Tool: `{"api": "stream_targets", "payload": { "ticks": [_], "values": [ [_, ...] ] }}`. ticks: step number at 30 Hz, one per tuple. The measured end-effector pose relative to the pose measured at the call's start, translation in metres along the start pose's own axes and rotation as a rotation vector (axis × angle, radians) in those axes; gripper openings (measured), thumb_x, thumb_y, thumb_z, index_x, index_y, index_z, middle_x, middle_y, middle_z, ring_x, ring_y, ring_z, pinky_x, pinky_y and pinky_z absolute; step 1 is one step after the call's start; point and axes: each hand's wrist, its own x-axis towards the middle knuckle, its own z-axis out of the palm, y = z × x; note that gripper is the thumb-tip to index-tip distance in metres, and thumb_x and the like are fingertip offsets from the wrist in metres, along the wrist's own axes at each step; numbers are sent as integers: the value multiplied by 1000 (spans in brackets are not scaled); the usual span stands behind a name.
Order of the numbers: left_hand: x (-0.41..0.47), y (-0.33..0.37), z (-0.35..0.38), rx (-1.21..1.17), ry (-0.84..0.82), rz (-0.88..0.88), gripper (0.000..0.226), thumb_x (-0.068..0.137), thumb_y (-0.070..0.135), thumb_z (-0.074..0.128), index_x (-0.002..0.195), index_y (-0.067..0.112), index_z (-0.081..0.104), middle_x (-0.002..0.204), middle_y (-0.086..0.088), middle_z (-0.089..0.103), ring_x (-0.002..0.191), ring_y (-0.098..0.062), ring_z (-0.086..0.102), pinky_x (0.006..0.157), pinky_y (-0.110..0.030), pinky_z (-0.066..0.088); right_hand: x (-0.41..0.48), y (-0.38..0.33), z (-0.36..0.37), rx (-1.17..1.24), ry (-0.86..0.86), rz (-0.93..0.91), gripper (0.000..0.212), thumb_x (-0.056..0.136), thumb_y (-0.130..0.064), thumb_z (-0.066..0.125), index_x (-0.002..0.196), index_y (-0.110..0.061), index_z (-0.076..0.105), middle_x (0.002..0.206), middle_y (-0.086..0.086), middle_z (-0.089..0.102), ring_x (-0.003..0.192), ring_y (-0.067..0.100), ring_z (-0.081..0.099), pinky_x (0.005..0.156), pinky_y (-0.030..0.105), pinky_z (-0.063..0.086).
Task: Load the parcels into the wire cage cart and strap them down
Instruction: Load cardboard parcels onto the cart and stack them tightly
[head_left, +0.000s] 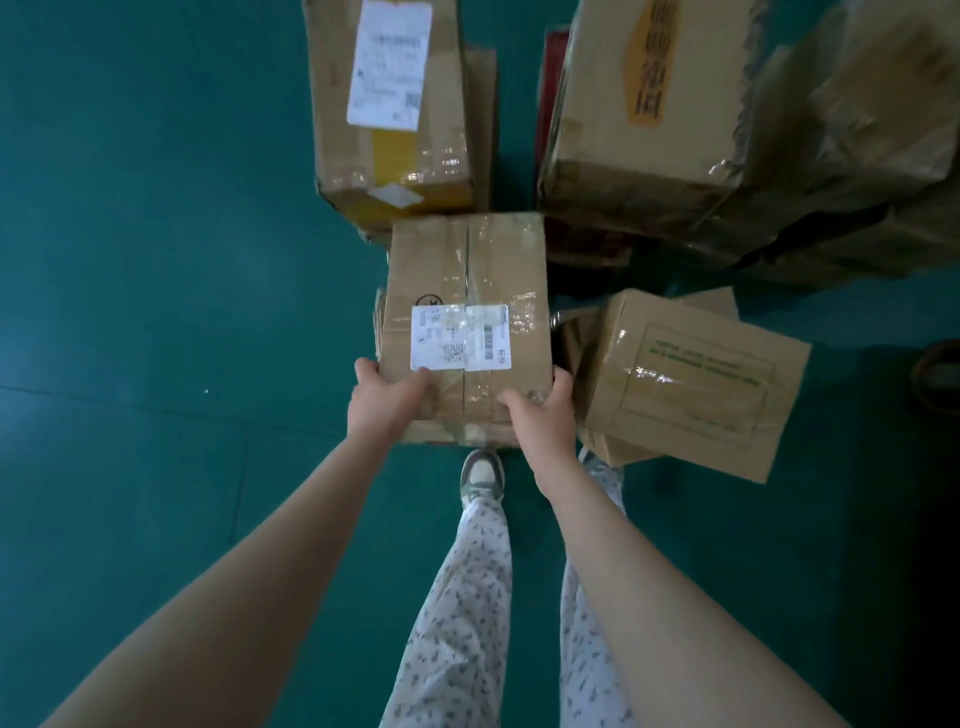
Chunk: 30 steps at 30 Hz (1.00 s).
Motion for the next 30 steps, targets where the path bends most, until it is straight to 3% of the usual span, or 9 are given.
{"api": "stream_targets", "payload": {
  "ticks": [3, 5, 7, 10, 16, 20, 22, 24, 30],
  "values": [
    [-33, 26, -24, -72, 0, 34, 37, 86, 31, 57, 112, 14, 37, 93, 0, 53, 86, -25, 56, 71, -33, 44, -25, -35, -16, -39, 9, 5, 64, 86, -23, 58, 143, -18, 29, 121, 2, 55, 93, 17, 57, 68, 27, 47],
    [-53, 45, -39, -111, -14, 54, 39, 85, 32, 57, 113, 14, 36, 91, 1, 52, 90, -26, 58, 80, -38, 49, -43, -56, -27, -46, 5, 48, 60, 87, -28, 56, 140, -15, 32, 105, -2, 55, 91, 19, 55, 80, 40, 51],
    [-78, 68, -57, -111, -40, 95, 42, 85, 34, 57, 115, 13, 36, 93, -1, 52, 93, -28, 58, 87, -42, 50, -68, -79, -38, -4, 9, 89, 57, 87, -31, 56, 137, -15, 35, 116, 1, 54, 101, 25, 55, 86, 49, 52],
    [-115, 103, -80, -94, -67, 153, 39, 85, 35, 56, 111, 14, 36, 89, -1, 50, 93, -29, 57, 87, -42, 49, -105, -112, -54, 42, 25, 145, 62, 86, -35, 58, 140, -17, 34, 137, 6, 45, 116, 33, 52, 79, 50, 55],
    [-185, 156, -108, -127, -144, 305, 54, 84, 36, 56, 128, 12, 36, 114, -9, 54, 103, -34, 58, 93, -48, 48, -163, -164, -98, 179, 46, 104, 62, 83, -34, 60, 137, -16, 37, 133, 9, 46, 116, 37, 50, 85, 58, 50],
    [-218, 178, -111, -153, -232, 384, 51, 89, 32, 54, 131, 12, 35, 115, -9, 54, 85, -25, 58, 72, -42, 53, -184, -179, -131, 248, 112, 33, 62, 80, -33, 61, 136, -16, 39, 133, 9, 48, 115, 36, 51, 76, 54, 51],
    [-235, 187, -104, -108, -276, 444, 47, 91, 31, 53, 131, 13, 36, 114, -7, 53, 76, -19, 54, 55, -33, 43, -196, -176, -148, 297, 156, 7, 65, 79, -33, 61, 137, -15, 38, 134, 9, 47, 116, 36, 51, 74, 53, 51],
    [-250, 193, -94, -82, -310, 497, 47, 92, 30, 52, 132, 12, 35, 111, -6, 51, 72, -16, 51, 51, -30, 37, -205, -168, -163, 360, 199, -1, 65, 80, -32, 61, 138, -15, 37, 135, 9, 46, 118, 37, 49, 79, 56, 50],
    [-299, 205, -53, 36, -437, 570, 51, 90, 31, 53, 134, 16, 32, 118, -6, 49, 88, -25, 50, 62, -36, 39, -232, -138, -219, 470, 299, -10, 58, 82, -33, 60, 134, -15, 44, 133, 8, 49, 116, 40, 51, 76, 53, 51]
  ]
}}
